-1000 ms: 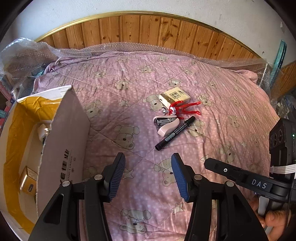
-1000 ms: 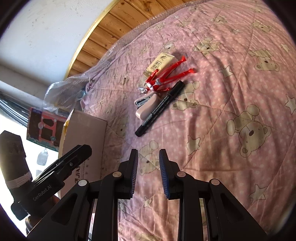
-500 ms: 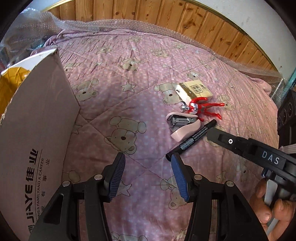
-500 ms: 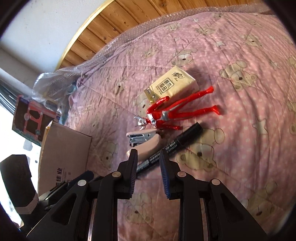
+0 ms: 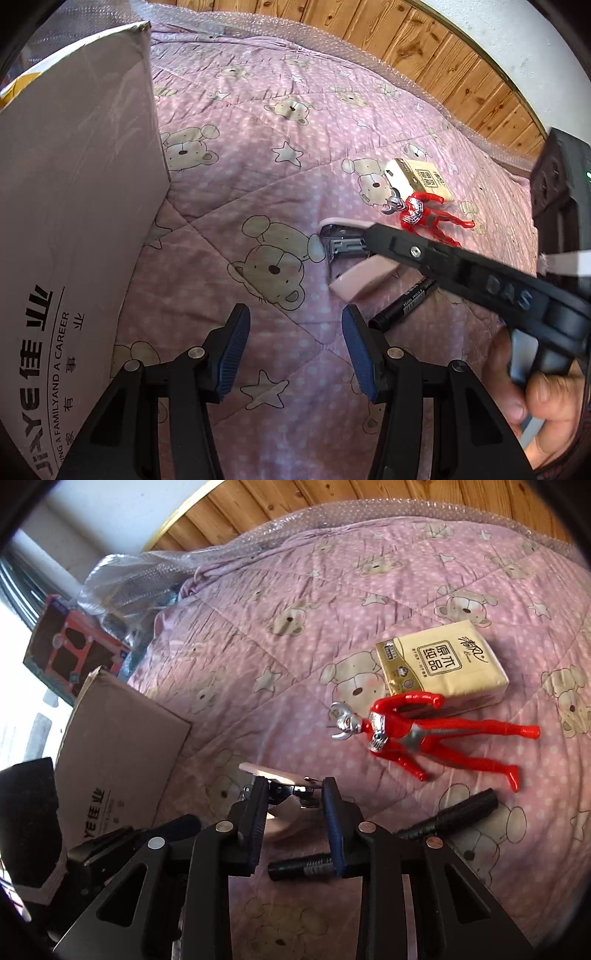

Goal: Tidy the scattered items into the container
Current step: 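Grasp the black marker with the left tool while the right tool grasps the pink stapler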

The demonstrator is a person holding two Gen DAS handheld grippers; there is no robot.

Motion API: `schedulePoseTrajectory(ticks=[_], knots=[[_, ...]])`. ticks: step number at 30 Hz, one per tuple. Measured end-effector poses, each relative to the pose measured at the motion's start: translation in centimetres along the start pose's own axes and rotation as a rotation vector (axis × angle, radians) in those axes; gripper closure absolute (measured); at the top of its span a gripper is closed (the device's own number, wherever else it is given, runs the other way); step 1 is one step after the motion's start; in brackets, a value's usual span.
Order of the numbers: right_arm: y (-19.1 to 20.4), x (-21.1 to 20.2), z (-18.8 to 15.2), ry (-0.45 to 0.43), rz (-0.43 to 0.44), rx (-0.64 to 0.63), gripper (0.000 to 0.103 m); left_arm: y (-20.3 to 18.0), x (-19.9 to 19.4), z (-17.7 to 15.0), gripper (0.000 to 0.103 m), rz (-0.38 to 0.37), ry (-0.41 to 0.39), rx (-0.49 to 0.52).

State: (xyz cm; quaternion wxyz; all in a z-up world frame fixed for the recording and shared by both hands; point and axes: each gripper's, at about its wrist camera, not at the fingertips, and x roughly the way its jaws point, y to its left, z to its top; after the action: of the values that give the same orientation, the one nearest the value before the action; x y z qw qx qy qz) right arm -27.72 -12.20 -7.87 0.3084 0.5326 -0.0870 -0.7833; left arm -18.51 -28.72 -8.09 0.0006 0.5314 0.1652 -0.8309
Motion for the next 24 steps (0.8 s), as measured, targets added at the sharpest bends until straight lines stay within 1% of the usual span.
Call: schedulePoseTrajectory(ticks=[3,6,7,8,11,12,13,15,16,17,18,19,20,22,23,24], knots=[[-0.2,-1.1,-1.4,0.011,0.039,0.06,0.076,0.2,-0.3,-0.3,0.05,-0.006,-0.008,-0.007],[-1.4,-2.7,-3.4,0.012,0.098,0.206,0.077,0.3,-0.9,-0.9,0.05,-0.008,-0.02,-0.005],[-2.0,-3.1,-4.2,0.011,0.133,0.275,0.077,0.5,-1.2,-1.2,0.05,-0.002,-0.028,-0.005],[-3.0,-3.7,-5.5,0.01,0.183,0.373,0.077,0.7,-1.7,-1.6,0.05,0.0,-0.036,-0.006],[-5.6,-4.8,-10.3,0.005,0.322,0.682,0.077,1.0,-2.5,-2.7,0.05,-0.007,-0.046,-0.013],[-6.2,-5.0,-11.8,0.006,0.346,0.763,0.077,1.1,-2.5,-2.9,0.05,-0.011,-0.04,-0.015],[-6.6,-5.1,-13.2,0.01,0.353,0.82,0.077,1.1,-2.5,-3.2,0.05,-0.017,-0.035,-0.015],[-7.1,-5.3,-15.4,0.021,0.317,0.88,0.077,0.8,-2.5,-3.5,0.05,-0.021,-0.031,-0.012],[-7.1,-5.4,-16.0,0.016,0.305,0.874,0.08,0.6,-2.5,-3.7,0.05,-0.027,-0.03,-0.01],[-6.9,-5.7,-16.1,0.007,0.287,0.839,0.078,0.4,-2.6,-3.8,0.05,-0.031,-0.031,-0.008],[-6.4,-6.3,-15.9,-0.003,0.243,0.789,0.077,0.1,-2.7,-3.9,0.05,-0.034,-0.033,-0.004],[-5.6,-7.0,-15.5,-0.016,0.178,0.728,0.074,0.0,-3.0,-4.0,0.05,-0.036,-0.036,-0.002],[-4.5,-7.8,-15.1,-0.036,0.108,0.655,0.067,-0.1,-3.2,-4.0,0.05,-0.04,-0.04,-0.002],[-1.9,-9.8,-14.3,-0.116,-0.034,0.479,0.066,0.0,-3.8,-4.2,0.05,-0.045,-0.051,-0.004],[-0.4,-10.8,-13.9,-0.154,-0.083,0.369,0.066,0.1,-4.1,-4.2,0.05,-0.046,-0.056,-0.007],[1.3,-11.4,-13.6,-0.178,-0.103,0.252,0.066,0.3,-4.4,-4.3,0.05,-0.049,-0.061,-0.012]])
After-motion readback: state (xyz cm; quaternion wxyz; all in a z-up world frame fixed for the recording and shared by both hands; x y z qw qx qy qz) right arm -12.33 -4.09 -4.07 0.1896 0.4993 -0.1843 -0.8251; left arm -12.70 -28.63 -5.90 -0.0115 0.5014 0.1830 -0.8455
